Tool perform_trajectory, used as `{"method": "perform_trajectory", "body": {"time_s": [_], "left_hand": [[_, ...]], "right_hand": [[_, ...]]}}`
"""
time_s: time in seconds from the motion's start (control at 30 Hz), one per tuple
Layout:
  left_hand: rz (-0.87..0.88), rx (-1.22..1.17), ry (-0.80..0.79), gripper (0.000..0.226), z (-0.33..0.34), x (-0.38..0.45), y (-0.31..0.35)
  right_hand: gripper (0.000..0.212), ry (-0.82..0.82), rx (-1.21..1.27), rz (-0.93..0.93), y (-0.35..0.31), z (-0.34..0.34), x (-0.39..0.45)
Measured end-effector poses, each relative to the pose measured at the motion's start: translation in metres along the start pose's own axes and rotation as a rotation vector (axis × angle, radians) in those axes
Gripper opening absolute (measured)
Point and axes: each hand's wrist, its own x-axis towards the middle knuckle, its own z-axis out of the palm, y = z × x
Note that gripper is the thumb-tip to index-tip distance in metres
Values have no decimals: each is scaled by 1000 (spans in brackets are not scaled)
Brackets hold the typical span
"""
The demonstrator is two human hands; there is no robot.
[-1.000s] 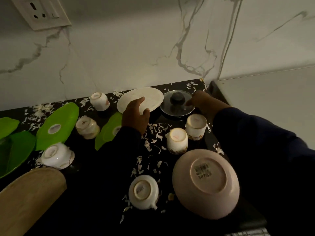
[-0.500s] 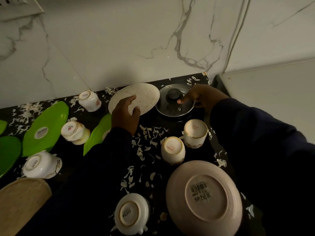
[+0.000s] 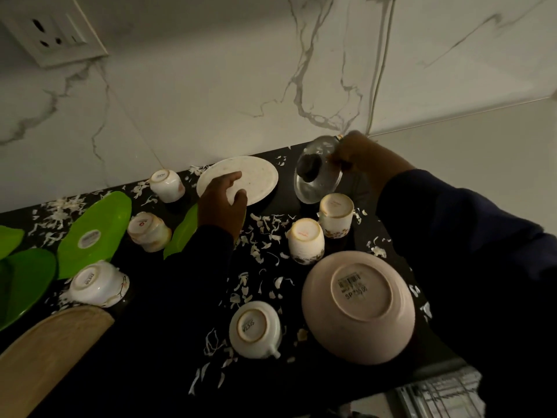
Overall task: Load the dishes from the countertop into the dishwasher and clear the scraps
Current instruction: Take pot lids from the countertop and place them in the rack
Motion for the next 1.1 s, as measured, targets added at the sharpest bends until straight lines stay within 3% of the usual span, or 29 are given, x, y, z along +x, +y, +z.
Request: {"method": "perform_trajectory", "body": {"time_s": [0.17, 0.37, 0.5, 0.8, 1.1], "left_hand": [[46, 6, 54, 35, -34, -31, 8], [112, -75, 84, 32, -64, -66, 17], [160, -107, 39, 32, -56, -88, 37], [287, -197, -136, 27, 17, -146, 127], [402, -308, -429, 20, 158, -253, 238]], "right_hand": [[36, 232, -513, -411, -37, 18, -59], [41, 368, -419, -495, -31, 22, -124], [42, 447, -284, -475, -13, -5, -162], [39, 361, -9, -305, 77, -90, -243], [35, 299, 129, 40, 259, -205, -319]]}}
